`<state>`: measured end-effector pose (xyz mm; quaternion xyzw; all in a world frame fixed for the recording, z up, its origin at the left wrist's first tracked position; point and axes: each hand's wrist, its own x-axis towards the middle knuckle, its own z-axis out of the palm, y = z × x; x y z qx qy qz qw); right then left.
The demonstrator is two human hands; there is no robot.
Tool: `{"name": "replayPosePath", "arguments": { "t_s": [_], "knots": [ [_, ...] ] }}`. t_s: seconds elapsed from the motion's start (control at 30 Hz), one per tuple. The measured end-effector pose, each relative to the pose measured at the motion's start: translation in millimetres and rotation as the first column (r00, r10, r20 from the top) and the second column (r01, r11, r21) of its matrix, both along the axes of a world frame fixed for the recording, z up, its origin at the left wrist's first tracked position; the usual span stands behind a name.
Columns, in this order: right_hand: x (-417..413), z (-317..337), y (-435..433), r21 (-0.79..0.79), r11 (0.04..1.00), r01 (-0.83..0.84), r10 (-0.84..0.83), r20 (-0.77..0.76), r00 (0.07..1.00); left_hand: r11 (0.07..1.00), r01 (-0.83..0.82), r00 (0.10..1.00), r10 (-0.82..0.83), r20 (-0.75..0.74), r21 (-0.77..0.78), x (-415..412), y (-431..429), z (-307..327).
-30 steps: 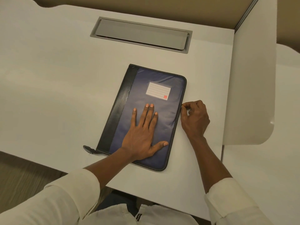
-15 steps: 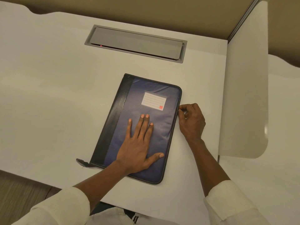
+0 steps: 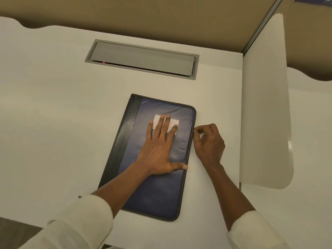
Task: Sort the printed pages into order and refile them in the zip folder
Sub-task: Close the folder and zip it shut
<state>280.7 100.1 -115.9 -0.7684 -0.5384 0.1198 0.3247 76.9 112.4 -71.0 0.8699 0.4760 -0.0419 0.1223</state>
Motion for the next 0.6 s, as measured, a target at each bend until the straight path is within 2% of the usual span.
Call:
{"name": "replayPosePath", "arguments": {
  "t_s": [0.1,0.6],
  "knots": [
    [2,2,13,-0.002,1.000,0.018,-0.018,0.001,1.000,0.999,0.040,0.999,-0.040,-0.035,-0.007,-1,5,2],
    [13,0,53,-0.017,0.998,0.058,-0.057,0.027,0.998,0.998,0.058,0.998,-0.058,-0.001,-0.026,-1,3,4]
  ]
}}
